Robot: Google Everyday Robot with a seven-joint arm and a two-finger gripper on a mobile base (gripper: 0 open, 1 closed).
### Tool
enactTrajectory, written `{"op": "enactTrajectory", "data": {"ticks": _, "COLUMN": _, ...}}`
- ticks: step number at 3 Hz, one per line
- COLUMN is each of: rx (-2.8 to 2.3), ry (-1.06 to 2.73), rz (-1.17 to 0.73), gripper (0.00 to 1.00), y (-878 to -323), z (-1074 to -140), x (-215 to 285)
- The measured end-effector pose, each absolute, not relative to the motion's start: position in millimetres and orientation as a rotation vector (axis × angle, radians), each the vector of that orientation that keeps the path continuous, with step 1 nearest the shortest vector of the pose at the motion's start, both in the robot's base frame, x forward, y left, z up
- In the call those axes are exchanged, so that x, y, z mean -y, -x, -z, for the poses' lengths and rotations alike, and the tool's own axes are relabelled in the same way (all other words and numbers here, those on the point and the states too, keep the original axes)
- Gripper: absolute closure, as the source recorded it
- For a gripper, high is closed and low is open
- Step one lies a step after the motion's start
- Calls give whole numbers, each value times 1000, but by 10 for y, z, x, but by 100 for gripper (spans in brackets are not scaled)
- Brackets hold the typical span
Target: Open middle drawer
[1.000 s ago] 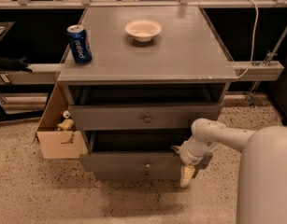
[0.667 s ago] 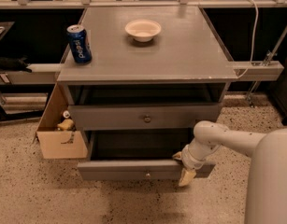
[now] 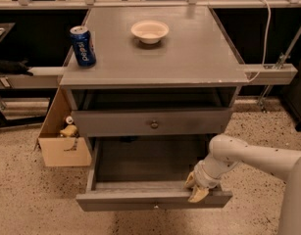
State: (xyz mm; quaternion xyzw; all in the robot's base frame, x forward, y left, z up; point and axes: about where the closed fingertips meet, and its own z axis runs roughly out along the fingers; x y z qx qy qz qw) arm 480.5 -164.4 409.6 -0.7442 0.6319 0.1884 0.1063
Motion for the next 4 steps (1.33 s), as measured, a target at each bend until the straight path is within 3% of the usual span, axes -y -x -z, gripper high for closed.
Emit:
{"op": "enactTrajectory", "data": {"ticks": 1, "rx": -1849, "ry": 2174, "rz": -590, "gripper": 100, "y": -4643, "z": -4085, "x": 1649}}
{"op": "enactTrajectory", "data": {"ticks": 2, "rx": -1846, "ry": 2127, "rz": -647, "gripper": 0, "y": -4508, "z": -4046, "x": 1667}}
{"op": "enactTrajectory", "data": {"ticks": 4, "rx": -1768, "ry": 2172, "rz": -592, "gripper": 0, "y": -4536, "z": -4247, "x": 1628}}
